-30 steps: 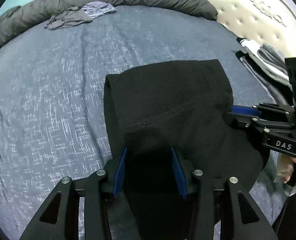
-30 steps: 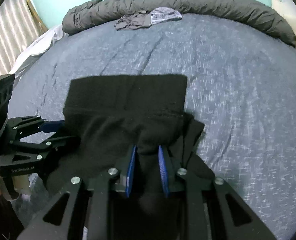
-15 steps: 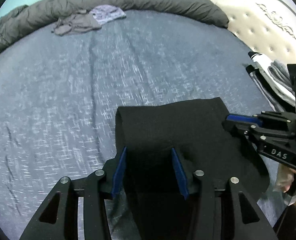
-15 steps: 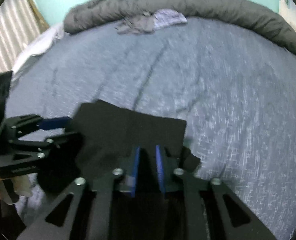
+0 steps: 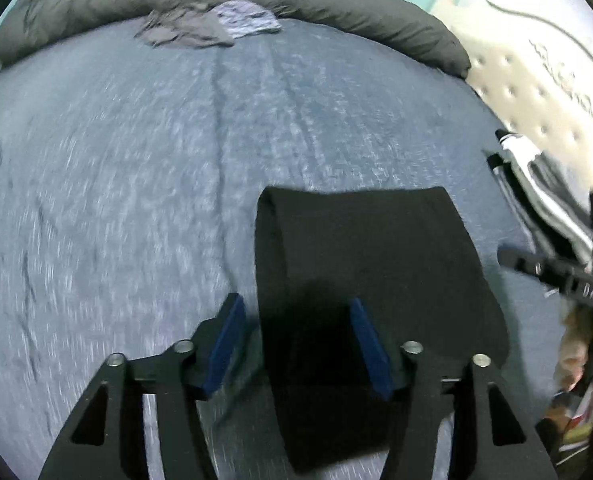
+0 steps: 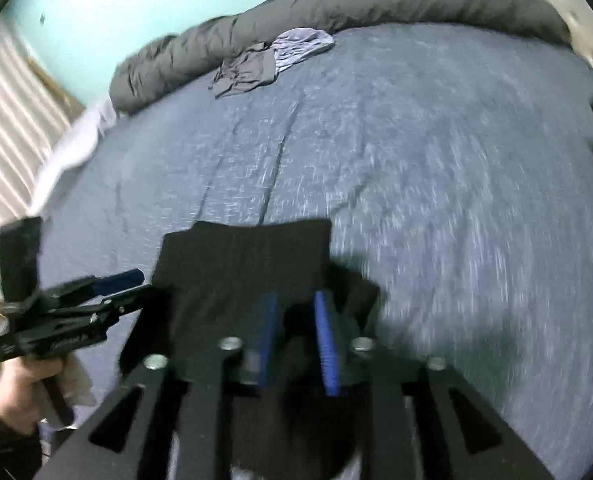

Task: Fold clothes
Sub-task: 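Grasp the hoodie bundle edge with the left tool while the right tool holds it, then lift the black hoodie bundle with both tools off the bed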

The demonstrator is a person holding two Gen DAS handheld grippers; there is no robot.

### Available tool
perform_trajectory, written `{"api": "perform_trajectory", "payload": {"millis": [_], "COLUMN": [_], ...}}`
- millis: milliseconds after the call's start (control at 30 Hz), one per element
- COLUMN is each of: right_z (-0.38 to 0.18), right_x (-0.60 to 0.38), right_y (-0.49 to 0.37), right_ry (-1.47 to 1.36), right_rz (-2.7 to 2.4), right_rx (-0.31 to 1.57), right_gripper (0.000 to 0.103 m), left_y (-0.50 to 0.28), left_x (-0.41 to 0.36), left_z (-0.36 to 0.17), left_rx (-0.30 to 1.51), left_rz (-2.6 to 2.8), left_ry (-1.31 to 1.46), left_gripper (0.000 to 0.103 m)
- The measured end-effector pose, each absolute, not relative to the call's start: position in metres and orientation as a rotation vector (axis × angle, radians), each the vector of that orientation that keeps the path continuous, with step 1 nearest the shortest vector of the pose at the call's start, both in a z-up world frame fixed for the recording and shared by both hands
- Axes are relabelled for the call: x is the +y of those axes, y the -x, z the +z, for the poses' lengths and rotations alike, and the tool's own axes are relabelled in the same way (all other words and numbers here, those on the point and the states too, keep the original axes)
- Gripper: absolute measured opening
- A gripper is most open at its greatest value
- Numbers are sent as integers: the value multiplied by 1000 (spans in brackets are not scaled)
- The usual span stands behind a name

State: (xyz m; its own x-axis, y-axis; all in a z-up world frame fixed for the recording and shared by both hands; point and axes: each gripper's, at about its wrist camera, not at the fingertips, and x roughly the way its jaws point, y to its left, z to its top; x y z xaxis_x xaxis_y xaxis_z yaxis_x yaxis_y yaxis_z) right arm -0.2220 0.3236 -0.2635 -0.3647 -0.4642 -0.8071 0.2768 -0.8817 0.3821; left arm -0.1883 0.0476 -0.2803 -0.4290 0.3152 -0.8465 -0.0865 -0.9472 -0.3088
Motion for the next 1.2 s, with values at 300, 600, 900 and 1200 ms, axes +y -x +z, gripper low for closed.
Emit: {"api": "perform_trajectory", "payload": {"millis": [300,600,900,1200], "right_z": [-296,-311,-330,-347], "right_x": [356,351,322,308], "right_y": [171,176,199,208], "right_ry": [-1563,-1612,-1681,-1686], "right_rz": [-2137,-2039,-2007,-2007], "right_rx": [-509,-650,-517,-477], "right_gripper": [63,76,88,91], "left_y": [150,163,178,181], "left_x": [52,52,63,71], "left_z": [-287,-312,-348,-362], "left_rx": [-367,-542,-575,-568], "left_rz": [2355,2263,2203,2199], "left_ry": [1567,1634,1676,1644], "left_gripper": [72,82,84,86]}}
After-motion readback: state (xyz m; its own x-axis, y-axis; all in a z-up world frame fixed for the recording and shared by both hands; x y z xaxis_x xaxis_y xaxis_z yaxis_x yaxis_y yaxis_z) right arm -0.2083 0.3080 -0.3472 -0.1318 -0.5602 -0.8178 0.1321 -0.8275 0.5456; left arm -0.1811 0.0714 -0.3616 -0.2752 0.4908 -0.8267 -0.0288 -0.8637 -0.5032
